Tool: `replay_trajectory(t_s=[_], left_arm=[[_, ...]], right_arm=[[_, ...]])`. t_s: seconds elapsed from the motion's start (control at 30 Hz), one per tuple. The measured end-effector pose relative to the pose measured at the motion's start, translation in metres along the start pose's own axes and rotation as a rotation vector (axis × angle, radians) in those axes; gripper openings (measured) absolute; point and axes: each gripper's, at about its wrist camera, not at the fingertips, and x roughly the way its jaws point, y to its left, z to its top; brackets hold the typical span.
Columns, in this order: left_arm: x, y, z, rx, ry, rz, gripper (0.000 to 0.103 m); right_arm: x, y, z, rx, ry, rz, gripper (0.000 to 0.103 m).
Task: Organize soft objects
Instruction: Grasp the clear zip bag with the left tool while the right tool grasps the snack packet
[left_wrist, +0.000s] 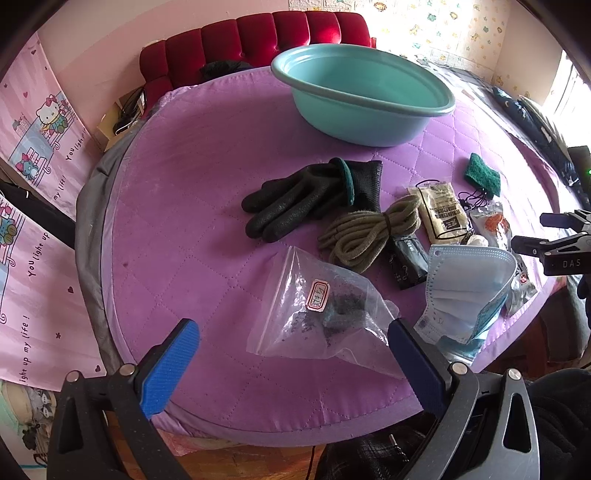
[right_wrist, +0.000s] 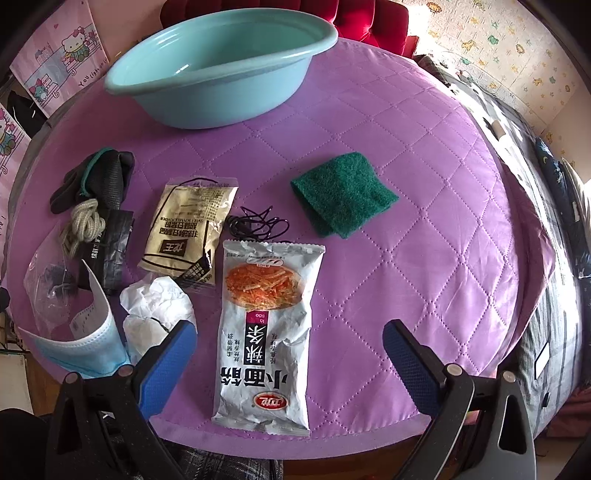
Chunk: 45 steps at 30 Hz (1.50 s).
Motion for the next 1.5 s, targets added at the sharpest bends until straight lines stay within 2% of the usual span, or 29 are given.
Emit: replay_trajectory(t_s=[0.1, 0.27, 0.3, 0.33, 0.4, 0.43, 0.47, 0.5, 0.63, 0.87, 1.17, 1.2, 1.27, 1.3, 1.37, 1.5], left_arm=[[0.009, 0.001, -0.003, 0.014, 0.018, 0.017, 0.103], [0.016, 0.005, -0.007, 0.007, 0.039, 0.015, 0.103], [0.016, 0.006, -0.007, 0.005, 0.039, 0.014, 0.103], [0.017, 0.006, -0.007, 0.005, 0.040, 0.014, 0.103], [0.020, 0.006, -0.007, 0.008, 0.051, 0.008, 0.103], [0.021, 0.005, -0.008, 0.010, 0.056, 0.002, 0.103], [0.021, 0.004, -0.008, 0.011, 0.057, -0.004, 0.103], [0.022, 0.004, -0.008, 0.012, 0.054, -0.008, 0.103], [0.022, 0.003, -0.005, 0.005, 0.046, -0.031, 0.103], [0.033, -0.002, 0.001, -0.007, 0.062, -0.085, 0.103], [0.057, -0.015, 0.008, 0.003, 0.124, -0.119, 0.101], [0.059, -0.016, 0.009, 0.001, 0.133, -0.124, 0.097], [0.062, -0.018, 0.010, -0.010, 0.142, -0.136, 0.068], [0.062, -0.019, 0.011, -0.014, 0.137, -0.147, 0.064], [0.060, -0.022, 0.013, -0.013, 0.132, -0.162, 0.031], [0.055, -0.029, 0.017, 0.008, 0.116, -0.168, 0.019]], right_arm=[[0.016, 0.002, -0.001, -0.005, 0.012, 0.001, 0.101], [0.036, 0.005, -0.005, 0.011, 0.045, 0.050, 0.083], [0.039, 0.006, -0.005, 0.013, 0.055, 0.067, 0.078], [0.042, 0.007, -0.005, 0.014, 0.063, 0.088, 0.067], [0.048, 0.009, -0.006, 0.007, 0.061, 0.096, 0.064], [0.049, 0.010, -0.006, 0.003, 0.052, 0.093, 0.055], [0.047, 0.010, -0.007, 0.006, 0.046, 0.098, 0.053], [0.047, 0.010, -0.007, 0.013, 0.043, 0.111, 0.040], [0.039, 0.012, -0.009, 0.013, 0.023, 0.104, 0.026], [0.014, 0.003, -0.009, 0.017, 0.018, 0.120, 0.023], [-0.004, -0.003, -0.002, 0.013, -0.002, 0.123, 0.023], [-0.006, -0.004, -0.001, 0.011, -0.003, 0.124, 0.023], [-0.012, -0.006, 0.000, 0.003, -0.004, 0.127, 0.023], [-0.014, -0.006, 0.002, 0.000, -0.005, 0.131, 0.023], [-0.014, -0.009, 0.005, -0.004, -0.005, 0.136, 0.023], [-0.018, -0.014, 0.013, -0.011, -0.006, 0.148, 0.023]])
